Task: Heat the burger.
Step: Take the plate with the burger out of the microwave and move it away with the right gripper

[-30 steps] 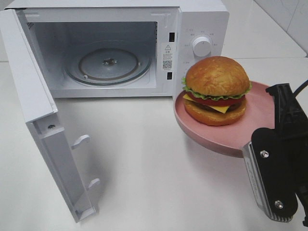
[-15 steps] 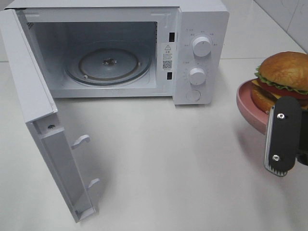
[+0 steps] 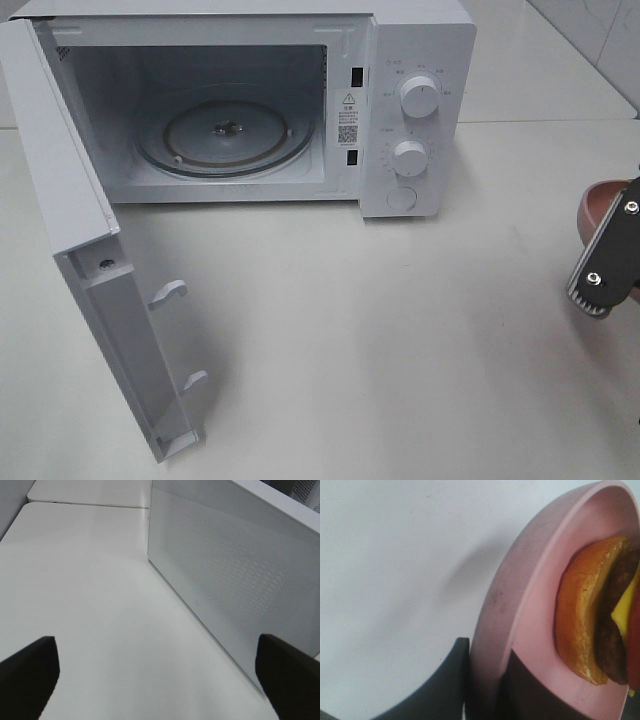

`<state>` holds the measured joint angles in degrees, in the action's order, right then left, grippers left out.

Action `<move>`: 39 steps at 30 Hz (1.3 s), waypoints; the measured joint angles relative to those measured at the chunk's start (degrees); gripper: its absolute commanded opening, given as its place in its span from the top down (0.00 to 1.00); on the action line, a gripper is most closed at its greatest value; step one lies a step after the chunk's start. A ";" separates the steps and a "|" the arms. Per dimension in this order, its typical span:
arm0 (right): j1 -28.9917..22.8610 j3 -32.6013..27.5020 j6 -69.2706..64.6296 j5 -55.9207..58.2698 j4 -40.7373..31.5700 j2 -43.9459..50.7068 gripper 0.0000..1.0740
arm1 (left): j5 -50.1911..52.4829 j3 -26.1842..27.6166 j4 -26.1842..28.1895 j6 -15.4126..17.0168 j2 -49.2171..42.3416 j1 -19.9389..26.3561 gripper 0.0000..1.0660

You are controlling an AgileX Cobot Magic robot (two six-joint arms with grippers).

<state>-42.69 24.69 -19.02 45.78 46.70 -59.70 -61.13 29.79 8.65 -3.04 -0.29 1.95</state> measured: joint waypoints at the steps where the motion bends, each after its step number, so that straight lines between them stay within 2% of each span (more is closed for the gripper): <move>1: 0.00 0.00 0.00 0.00 0.00 0.00 1.00 | 0.00 0.00 0.00 0.00 0.00 0.00 0.06; 9: 0.00 0.80 -11.00 5.04 -0.17 -6.25 1.00 | 0.00 0.00 0.00 0.00 0.00 0.00 0.06; 11: 0.00 3.72 -16.96 7.45 0.00 -11.46 1.00 | 0.00 0.00 0.00 0.00 0.00 0.00 0.06; 14: 0.00 4.41 -18.11 7.68 0.23 -12.55 1.00 | 0.00 0.00 0.00 0.00 0.00 0.00 0.06; 22: 0.00 10.14 -26.47 10.94 1.20 -22.80 1.00 | 0.00 0.00 0.00 0.00 0.00 0.00 0.06; 39: 0.00 10.66 -35.58 9.80 2.23 -32.31 1.00 | 0.00 0.00 0.00 0.00 0.00 0.00 0.06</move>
<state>-42.69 35.35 -54.60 55.58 48.93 -92.02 -61.13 29.79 8.65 -3.04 -0.29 1.95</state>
